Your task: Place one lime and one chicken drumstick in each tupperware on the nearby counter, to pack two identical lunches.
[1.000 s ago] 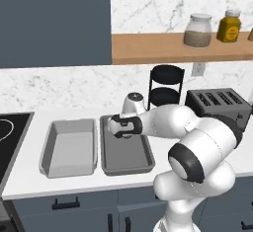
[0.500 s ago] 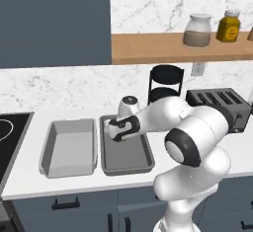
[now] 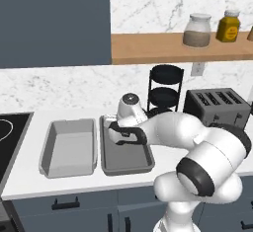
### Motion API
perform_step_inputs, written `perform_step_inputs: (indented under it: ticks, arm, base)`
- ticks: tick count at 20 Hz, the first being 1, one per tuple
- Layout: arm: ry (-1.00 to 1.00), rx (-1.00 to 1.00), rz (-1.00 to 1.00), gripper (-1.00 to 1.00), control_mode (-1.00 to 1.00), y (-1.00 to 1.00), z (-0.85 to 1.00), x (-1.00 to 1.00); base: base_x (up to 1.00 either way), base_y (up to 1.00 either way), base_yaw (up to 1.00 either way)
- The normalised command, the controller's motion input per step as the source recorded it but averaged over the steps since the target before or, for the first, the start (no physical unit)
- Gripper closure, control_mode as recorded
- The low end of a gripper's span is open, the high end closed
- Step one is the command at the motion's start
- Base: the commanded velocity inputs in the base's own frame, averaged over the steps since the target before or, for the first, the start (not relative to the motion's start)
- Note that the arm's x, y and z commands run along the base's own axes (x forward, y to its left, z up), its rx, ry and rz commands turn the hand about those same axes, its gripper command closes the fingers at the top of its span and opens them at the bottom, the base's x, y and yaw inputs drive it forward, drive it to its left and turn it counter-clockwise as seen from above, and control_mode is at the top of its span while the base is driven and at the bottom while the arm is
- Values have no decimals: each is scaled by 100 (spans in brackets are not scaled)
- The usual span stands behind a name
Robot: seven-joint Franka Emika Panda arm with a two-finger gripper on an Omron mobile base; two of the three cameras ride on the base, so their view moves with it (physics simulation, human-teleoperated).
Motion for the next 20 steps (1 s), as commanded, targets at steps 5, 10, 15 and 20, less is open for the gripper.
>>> perform_step_inputs:
  ticks: [5,10,15,20]
  arm:
    - [-13,0,-1,-100,-100,-42,82,-78]
    - [-12,2,0,-100,-100,-67,95,-87]
    - [-1,2,1,-100,-100,-67,80,-92]
    - [2,0,0,-100,-100,-41,59,-100]
  base:
    - [0,0,0]
    - [0,0,0]
    - [0,0,0]
    - [0,0,0]
